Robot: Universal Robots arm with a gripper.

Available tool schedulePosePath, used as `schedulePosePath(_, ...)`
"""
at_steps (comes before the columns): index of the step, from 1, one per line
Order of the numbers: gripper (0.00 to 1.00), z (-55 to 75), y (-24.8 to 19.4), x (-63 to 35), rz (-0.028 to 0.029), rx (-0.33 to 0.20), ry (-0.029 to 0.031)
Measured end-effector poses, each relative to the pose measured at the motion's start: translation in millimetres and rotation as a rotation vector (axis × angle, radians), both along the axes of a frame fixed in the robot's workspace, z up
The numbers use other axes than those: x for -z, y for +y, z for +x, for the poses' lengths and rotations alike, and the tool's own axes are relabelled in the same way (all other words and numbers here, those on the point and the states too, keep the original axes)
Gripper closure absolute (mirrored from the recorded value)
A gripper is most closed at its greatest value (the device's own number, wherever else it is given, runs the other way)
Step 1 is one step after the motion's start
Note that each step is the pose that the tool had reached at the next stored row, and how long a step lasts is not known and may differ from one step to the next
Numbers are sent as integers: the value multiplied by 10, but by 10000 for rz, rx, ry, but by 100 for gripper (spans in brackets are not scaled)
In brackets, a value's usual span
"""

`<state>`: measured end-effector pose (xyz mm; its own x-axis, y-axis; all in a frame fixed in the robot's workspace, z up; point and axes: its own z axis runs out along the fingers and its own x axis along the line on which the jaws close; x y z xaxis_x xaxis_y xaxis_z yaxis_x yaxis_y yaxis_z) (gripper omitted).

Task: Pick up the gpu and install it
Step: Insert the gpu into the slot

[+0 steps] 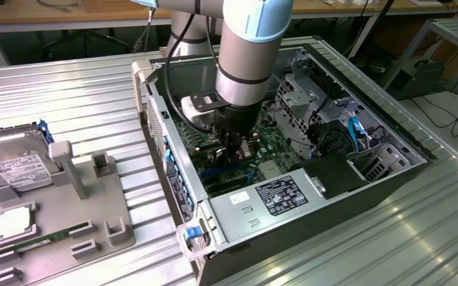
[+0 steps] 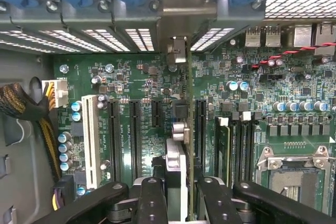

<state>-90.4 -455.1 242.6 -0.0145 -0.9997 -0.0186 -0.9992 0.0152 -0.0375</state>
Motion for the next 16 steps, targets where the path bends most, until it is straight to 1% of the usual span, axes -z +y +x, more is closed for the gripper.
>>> schedulePosePath(10, 72, 6, -9, 0, -1, 53, 1)
schedulePosePath(16, 72, 39, -17, 0, -1, 135, 2)
